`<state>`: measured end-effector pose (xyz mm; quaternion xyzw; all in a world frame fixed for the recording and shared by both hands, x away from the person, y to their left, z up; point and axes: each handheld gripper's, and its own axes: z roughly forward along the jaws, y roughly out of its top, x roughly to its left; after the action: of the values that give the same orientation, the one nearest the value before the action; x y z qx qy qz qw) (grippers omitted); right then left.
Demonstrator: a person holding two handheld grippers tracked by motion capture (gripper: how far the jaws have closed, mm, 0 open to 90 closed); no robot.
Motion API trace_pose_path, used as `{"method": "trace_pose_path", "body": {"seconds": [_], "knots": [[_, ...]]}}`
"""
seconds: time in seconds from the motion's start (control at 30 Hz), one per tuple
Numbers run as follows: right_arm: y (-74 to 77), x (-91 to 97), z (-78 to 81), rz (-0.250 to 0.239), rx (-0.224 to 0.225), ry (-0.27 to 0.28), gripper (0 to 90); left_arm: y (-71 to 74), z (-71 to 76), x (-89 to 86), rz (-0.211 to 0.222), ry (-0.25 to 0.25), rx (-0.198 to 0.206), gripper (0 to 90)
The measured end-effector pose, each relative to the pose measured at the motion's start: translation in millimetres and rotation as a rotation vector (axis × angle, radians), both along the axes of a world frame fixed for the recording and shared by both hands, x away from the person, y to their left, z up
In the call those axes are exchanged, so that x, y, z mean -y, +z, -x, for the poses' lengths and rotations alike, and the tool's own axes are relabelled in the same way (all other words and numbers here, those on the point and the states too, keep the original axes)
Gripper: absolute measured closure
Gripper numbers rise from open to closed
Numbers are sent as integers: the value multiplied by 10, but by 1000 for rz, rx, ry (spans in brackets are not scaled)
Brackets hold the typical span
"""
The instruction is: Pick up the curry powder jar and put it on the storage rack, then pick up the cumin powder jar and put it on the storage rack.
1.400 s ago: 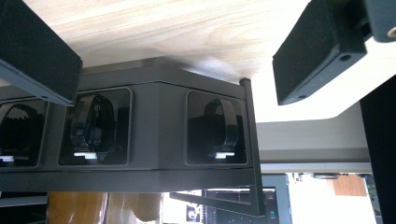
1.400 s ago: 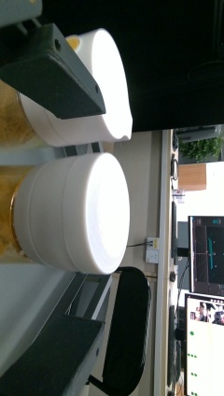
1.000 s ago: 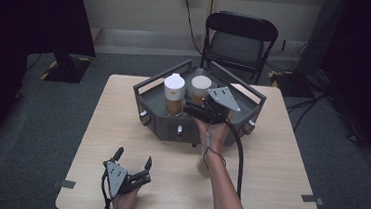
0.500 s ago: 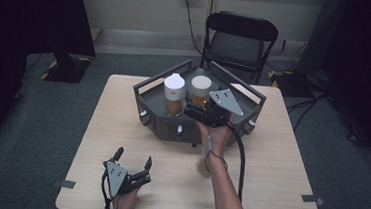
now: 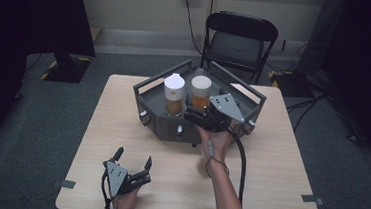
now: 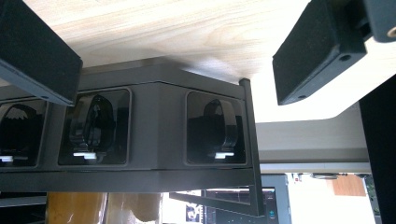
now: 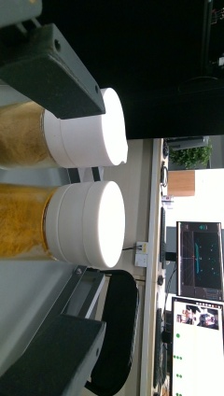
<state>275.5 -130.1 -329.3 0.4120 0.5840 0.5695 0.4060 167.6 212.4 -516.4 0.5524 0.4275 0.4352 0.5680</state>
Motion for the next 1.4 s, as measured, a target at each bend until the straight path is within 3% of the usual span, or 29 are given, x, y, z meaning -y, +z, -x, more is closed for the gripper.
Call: {"method": "trace_pose_path", "body": {"seconds": [1.4], "knots": [[-102, 114, 374, -2, 29, 12, 0, 0, 0, 0, 0, 0, 0, 11]]}}
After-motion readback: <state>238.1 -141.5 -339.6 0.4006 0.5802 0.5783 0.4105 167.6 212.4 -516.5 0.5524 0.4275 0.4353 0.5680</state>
